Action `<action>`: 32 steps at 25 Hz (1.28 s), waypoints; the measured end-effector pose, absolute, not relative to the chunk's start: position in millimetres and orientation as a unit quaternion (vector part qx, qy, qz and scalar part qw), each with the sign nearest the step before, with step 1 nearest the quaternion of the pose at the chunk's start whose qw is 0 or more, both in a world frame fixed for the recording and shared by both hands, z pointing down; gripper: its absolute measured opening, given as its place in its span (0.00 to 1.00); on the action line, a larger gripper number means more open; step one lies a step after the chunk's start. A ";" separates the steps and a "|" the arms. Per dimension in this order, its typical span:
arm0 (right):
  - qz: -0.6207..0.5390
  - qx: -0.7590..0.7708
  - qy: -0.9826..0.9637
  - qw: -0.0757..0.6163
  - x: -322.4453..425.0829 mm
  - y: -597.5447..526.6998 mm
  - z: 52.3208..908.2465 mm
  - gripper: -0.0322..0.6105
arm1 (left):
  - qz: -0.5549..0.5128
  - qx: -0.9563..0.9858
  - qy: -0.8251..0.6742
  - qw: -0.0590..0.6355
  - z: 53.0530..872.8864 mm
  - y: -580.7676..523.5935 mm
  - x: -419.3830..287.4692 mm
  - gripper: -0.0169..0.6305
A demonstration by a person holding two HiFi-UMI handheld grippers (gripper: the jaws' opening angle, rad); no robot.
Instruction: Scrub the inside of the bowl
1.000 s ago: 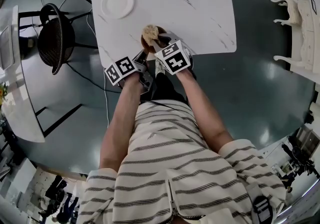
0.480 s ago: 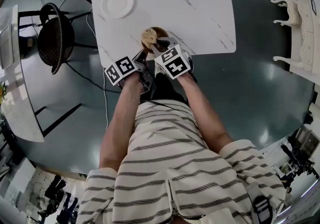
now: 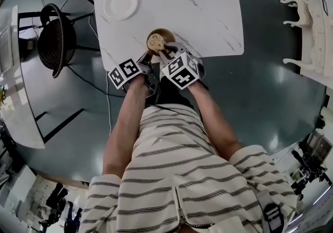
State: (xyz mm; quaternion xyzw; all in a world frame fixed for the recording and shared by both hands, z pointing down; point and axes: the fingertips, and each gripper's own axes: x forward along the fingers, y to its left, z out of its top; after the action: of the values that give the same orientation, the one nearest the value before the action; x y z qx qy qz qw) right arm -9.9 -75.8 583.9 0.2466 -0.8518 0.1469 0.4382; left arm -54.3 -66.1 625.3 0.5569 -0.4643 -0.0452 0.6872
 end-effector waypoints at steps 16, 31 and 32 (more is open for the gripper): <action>0.081 0.258 -0.841 0.468 12.0 -94.8 590.9 0.15 | -0.042 0.558 -0.467 0.685 624.3 -66.3 -54.5 0.04; 0.145 0.284 -0.852 0.414 -3.4 -113.4 594.2 0.15 | -0.045 0.559 -0.462 0.687 624.8 -63.5 -52.7 0.04; 0.150 0.285 -0.853 0.410 -4.7 -113.4 594.0 0.15 | -0.044 0.560 -0.463 0.686 624.6 -63.7 -53.1 0.04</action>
State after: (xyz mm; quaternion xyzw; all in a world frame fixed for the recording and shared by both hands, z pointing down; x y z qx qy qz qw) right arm -4.7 -113.4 594.0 0.2851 -0.8531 0.1500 0.4104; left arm -53.1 -63.7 624.6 0.5599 -0.4629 -0.0443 0.6858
